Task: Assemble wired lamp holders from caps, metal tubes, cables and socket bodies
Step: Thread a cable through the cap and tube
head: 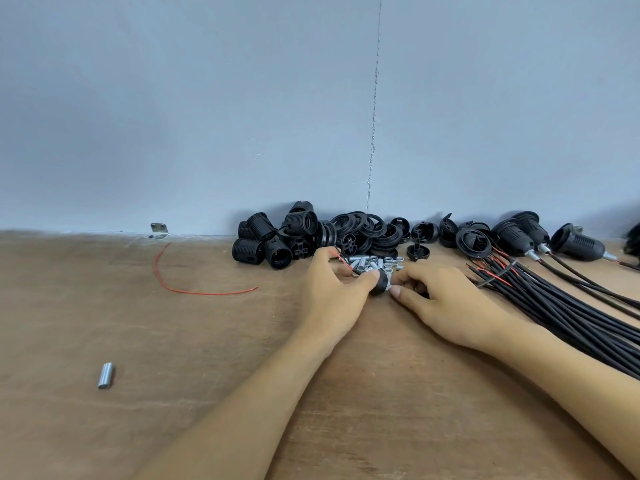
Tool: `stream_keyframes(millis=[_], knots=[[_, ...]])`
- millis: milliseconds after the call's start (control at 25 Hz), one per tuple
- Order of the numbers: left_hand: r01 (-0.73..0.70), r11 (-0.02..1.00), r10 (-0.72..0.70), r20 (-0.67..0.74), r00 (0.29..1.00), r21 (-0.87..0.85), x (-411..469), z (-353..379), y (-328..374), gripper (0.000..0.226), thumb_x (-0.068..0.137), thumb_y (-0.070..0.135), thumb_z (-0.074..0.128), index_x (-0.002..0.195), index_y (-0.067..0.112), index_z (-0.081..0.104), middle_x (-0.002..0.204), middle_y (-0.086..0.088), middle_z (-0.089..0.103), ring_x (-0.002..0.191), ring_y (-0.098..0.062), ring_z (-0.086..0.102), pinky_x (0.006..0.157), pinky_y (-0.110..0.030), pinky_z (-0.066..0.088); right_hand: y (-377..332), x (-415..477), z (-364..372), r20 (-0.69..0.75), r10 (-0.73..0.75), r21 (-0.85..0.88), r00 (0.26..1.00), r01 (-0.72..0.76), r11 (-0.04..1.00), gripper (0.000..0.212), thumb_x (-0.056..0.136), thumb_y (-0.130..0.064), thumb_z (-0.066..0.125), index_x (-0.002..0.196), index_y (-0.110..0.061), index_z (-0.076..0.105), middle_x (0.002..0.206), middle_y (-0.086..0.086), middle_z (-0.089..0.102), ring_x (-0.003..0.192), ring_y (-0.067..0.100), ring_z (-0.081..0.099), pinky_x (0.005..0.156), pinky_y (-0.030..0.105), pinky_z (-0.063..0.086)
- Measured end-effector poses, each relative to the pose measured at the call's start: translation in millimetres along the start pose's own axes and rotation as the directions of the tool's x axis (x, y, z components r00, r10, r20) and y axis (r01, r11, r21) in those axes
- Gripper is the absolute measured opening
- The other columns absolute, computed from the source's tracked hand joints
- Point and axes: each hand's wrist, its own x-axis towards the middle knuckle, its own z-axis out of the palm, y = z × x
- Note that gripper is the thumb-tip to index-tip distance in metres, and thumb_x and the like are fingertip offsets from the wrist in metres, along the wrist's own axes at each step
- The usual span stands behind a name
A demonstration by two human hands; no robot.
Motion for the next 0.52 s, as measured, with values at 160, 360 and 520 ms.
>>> stream_keyframes(millis=[160, 360, 520], knots=[[-0.131, 0.975, 0.166, -0.198, 0.966, 0.181, 6.0, -6.6, -3.9, 0.046, 0.089, 0.045, 0.07, 0.131, 0.027, 0.059, 0.113, 0.013, 0.061, 0.106, -0.007, 0.056, 0.088, -0.024, 0.039, -9.0, -0.2, 8.0, -0.028, -0.018, 0.013, 0.999, 0.019, 1.0, 0.006, 0.093, -0.027, 0.068, 0.089, -0.028, 0.064, 0.08, -0.013, 0.057, 0.076, -0.002, 0.049, 0.067, 0.009, 0.034], [-0.184, 0.849, 0.351, -0.269, 0.897, 0.494, 18.5, -17.4, -7.9, 0.036, 0.093, 0.034, 0.066, 0.128, 0.029, 0.067, 0.141, -0.003, 0.051, 0.132, -0.023, 0.04, 0.107, -0.035, 0.033, -7.8, 0.4, 10.5, -0.03, -0.034, 0.009, 0.999, 0.034, 0.999, 0.004, 0.093, -0.026, 0.068, 0.089, -0.025, 0.066, 0.08, -0.014, 0.056, 0.076, -0.003, 0.048, 0.067, 0.009, 0.032], [-0.164, 0.768, 0.307, -0.132, 0.943, 0.619, 25.3, -15.3, -6.6, 0.048, 0.099, 0.046, 0.054, 0.146, 0.037, 0.051, 0.164, -0.012, 0.026, 0.154, -0.026, 0.012, 0.121, -0.046, 0.015, -7.6, 2.8, 10.2, -0.033, -0.053, 0.002, 0.998, 0.053, 0.999, 0.005, 0.093, -0.024, 0.068, 0.088, -0.025, 0.067, 0.076, -0.015, 0.055, 0.076, -0.006, 0.05, 0.066, 0.007, 0.033]])
